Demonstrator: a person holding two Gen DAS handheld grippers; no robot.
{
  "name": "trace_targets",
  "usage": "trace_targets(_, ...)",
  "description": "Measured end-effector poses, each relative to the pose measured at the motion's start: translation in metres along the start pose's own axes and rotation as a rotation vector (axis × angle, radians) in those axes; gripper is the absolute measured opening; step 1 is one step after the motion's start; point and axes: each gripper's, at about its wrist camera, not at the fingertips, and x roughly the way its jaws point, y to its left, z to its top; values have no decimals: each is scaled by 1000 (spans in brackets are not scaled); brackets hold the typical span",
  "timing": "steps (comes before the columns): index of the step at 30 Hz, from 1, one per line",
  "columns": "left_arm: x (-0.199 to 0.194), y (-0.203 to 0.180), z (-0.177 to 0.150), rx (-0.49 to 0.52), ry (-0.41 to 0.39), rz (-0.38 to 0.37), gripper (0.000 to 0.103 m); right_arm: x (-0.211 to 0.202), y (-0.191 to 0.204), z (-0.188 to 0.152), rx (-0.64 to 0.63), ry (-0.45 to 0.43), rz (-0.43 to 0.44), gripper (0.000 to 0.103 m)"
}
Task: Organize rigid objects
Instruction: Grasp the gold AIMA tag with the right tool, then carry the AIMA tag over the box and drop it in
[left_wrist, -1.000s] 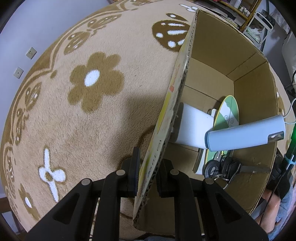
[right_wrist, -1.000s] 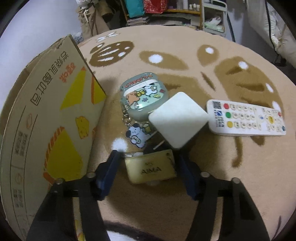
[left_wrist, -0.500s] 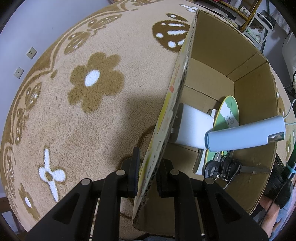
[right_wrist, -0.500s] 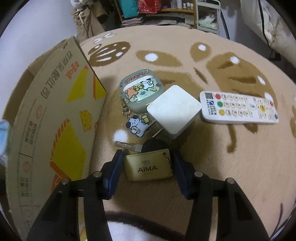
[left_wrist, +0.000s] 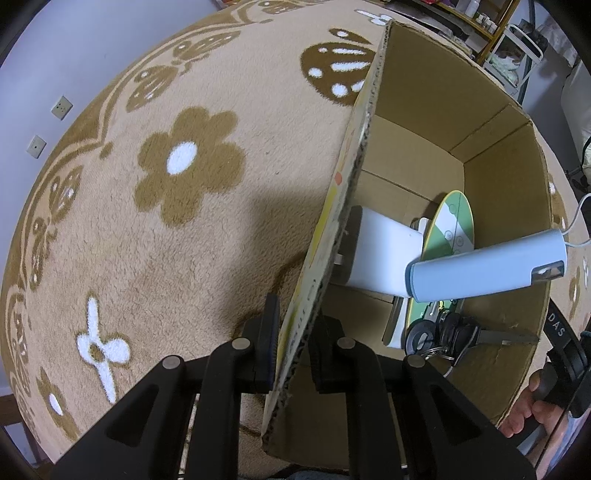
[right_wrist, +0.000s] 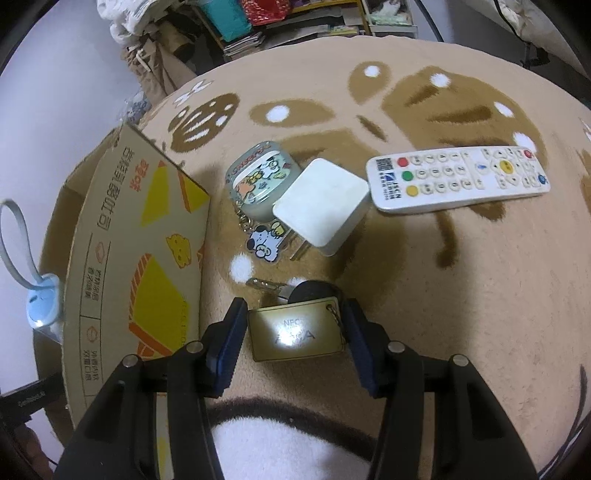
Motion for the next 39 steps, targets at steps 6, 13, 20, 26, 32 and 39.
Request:
trace_targets(6,-1,-3,-1,4,1,5,13,-9,-9,6,37,-20,29,57)
trace_targets(13,0,-1,1,0,3,7,13,-27,-24,22,69,-79,142,57)
trace_targets(20,-1,-1,0,0,1,5,13,-38,-32,30,109,-106,197,57)
trace_targets(26,0,-1,1,3,5,5,13,-49,-24,33,80,-131,214,57)
trace_targets(32,0,-1,1,4,6,6,13,-73,2,39,6,-200,245,57)
trace_targets(39,0,-2,1,4,5,9,13,-110,36,50,-83,-297,313,57)
